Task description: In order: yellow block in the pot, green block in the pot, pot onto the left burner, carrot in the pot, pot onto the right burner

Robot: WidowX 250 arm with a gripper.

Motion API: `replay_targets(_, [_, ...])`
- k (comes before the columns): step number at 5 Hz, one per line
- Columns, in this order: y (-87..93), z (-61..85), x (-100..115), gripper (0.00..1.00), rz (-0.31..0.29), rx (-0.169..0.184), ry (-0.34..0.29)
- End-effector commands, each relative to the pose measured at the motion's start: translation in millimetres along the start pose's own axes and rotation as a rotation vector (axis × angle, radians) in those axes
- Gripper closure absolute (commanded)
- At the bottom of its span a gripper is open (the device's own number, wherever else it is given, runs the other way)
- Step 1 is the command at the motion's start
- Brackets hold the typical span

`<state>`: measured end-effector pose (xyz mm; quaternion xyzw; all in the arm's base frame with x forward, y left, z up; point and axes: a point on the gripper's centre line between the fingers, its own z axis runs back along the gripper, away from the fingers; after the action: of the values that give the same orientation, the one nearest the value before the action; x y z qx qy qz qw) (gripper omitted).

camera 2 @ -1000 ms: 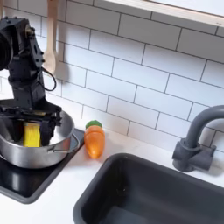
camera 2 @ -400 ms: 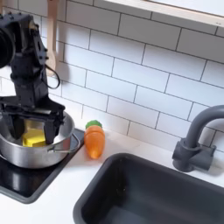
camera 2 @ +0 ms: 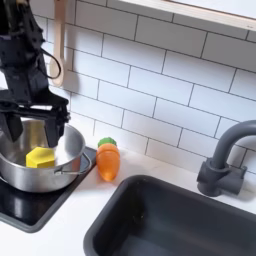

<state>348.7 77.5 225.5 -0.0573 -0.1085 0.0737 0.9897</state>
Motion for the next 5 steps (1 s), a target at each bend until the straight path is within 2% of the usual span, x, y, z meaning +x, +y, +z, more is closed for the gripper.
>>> replay_targets(1, [45.8, 3.1, -28, 0.00, 0.079, 0.045, 0.048])
replay_targets(2, [60.1, 2.3, -35, 0.00, 0.065, 0.066, 0.076])
replay_targets(3, [75.9, 6.5, -37, 0.00, 0.055, 0.075, 0.076])
replay_targets(4, [93.2, 15.5, -41, 0.00, 0.036, 0.104, 0.107])
replay_targets(5, [105.4, 9.1, -40, 0.00, -0.011, 0.096, 0.157])
